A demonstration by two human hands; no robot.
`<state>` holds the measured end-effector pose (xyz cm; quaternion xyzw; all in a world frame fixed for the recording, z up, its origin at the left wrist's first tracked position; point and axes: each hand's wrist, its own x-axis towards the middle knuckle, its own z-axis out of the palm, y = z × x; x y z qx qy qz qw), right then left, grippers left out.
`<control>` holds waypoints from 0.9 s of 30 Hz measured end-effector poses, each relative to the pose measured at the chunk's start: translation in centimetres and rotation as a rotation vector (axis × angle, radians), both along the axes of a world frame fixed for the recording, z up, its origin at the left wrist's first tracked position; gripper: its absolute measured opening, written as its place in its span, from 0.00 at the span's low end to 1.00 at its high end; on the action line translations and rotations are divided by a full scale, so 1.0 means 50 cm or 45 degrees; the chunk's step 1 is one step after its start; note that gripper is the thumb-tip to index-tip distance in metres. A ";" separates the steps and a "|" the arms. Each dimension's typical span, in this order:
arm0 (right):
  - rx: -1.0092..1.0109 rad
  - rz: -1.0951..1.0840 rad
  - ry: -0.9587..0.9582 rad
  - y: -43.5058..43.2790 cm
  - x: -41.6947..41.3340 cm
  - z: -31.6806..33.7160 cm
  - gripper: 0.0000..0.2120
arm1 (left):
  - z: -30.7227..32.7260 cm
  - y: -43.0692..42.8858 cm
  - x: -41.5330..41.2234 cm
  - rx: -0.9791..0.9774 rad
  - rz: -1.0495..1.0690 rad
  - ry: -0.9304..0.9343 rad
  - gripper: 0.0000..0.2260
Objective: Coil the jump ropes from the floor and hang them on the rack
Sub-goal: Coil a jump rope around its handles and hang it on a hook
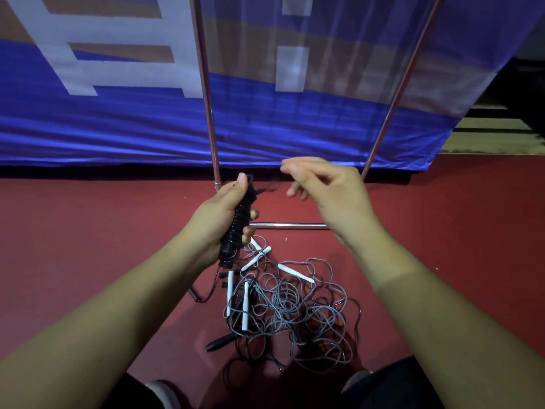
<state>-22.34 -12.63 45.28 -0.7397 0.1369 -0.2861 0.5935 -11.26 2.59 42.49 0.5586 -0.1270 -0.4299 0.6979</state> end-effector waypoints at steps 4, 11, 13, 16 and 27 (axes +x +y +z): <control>0.012 -0.016 0.163 -0.005 0.006 -0.010 0.07 | 0.010 0.002 0.001 -0.093 -0.129 -0.009 0.17; -0.341 0.216 0.497 -0.013 0.008 -0.046 0.22 | 0.032 0.016 -0.003 -0.560 -0.537 0.393 0.16; -0.362 0.164 0.435 -0.007 0.010 -0.044 0.18 | 0.036 0.015 0.003 -0.648 -0.605 0.451 0.17; -0.197 0.150 0.394 -0.018 0.006 -0.027 0.09 | 0.043 0.015 0.013 -0.629 -0.495 0.433 0.16; 0.213 0.172 0.024 0.004 0.005 0.008 0.08 | 0.032 0.000 -0.006 -0.187 -0.091 -0.048 0.17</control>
